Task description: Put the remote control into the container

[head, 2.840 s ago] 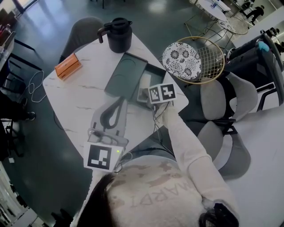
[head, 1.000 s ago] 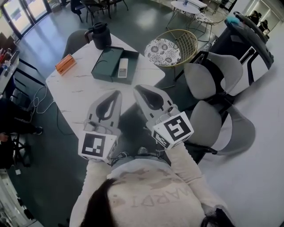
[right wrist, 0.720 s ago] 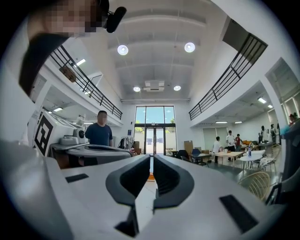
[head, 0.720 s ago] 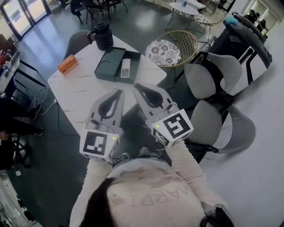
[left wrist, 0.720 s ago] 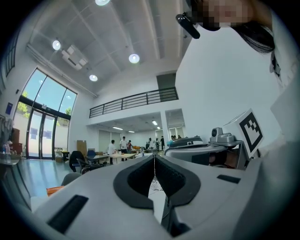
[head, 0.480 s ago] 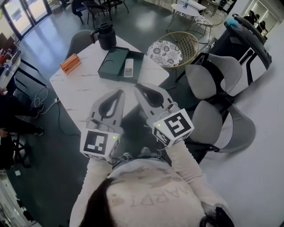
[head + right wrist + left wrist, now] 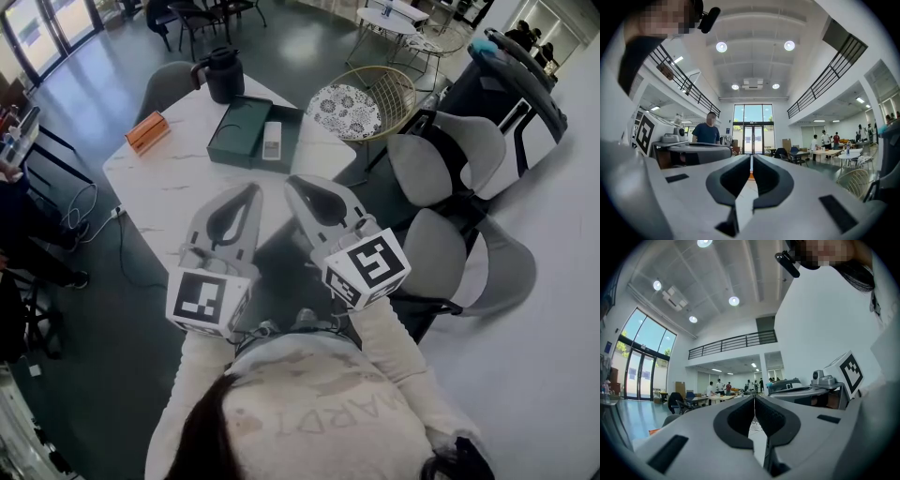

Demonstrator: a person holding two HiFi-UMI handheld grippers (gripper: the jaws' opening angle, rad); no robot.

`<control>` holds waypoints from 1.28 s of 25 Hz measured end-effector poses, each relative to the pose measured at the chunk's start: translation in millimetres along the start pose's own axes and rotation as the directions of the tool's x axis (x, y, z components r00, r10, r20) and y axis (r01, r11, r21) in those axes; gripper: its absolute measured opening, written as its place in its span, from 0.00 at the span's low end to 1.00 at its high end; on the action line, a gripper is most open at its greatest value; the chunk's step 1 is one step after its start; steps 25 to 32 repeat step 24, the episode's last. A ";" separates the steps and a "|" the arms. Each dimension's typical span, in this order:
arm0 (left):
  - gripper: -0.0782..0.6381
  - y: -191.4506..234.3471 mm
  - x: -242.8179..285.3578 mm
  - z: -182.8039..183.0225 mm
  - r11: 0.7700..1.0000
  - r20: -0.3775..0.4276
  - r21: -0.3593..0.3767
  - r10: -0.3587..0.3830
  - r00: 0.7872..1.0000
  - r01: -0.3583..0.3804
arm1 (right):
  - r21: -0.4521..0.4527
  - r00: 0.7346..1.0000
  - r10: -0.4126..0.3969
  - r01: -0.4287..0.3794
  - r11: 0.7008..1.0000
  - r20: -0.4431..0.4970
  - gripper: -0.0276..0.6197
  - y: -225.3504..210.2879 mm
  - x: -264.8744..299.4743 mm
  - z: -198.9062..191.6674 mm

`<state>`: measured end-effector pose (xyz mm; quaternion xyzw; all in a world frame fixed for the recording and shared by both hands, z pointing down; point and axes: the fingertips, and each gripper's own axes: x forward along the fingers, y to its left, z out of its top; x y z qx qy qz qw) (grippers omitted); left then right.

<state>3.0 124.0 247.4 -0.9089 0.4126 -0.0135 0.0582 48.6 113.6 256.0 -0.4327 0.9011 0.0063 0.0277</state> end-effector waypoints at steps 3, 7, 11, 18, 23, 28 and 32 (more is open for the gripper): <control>0.13 -0.9 -0.6 0.9 1.000 -0.002 -0.008 -0.004 1.000 0.004 | -0.004 1.000 -0.004 0.004 1.000 0.000 0.08 1.4 -0.8 0.7; 0.13 -0.3 -0.3 1.3 1.000 0.012 0.000 -0.009 1.000 0.009 | -0.007 1.000 -0.006 0.006 1.000 -0.002 0.08 2.8 -0.5 1.2; 0.13 0.0 -0.8 0.7 1.000 0.010 -0.006 -0.008 1.000 0.008 | -0.008 1.000 -0.006 0.006 1.000 -0.002 0.08 2.9 -0.4 1.0; 0.13 -0.2 -0.2 1.8 1.000 -0.004 -0.011 -0.001 1.000 0.001 | 0.000 1.000 0.002 -0.002 1.000 0.004 0.08 2.8 0.8 2.5; 0.13 2.1 0.6 0.8 1.000 0.005 0.009 -0.001 1.000 0.000 | 0.005 1.000 0.006 -0.006 1.000 0.004 0.08 2.6 2.3 2.0; 0.13 2.2 0.8 0.7 1.000 0.005 0.011 0.000 1.000 0.000 | 0.006 1.000 0.006 -0.006 1.000 0.004 0.08 2.4 2.3 1.8; 0.13 2.2 0.8 0.7 1.000 0.005 0.011 0.000 1.000 0.000 | 0.006 1.000 0.006 -0.006 1.000 0.004 0.08 2.4 2.3 1.8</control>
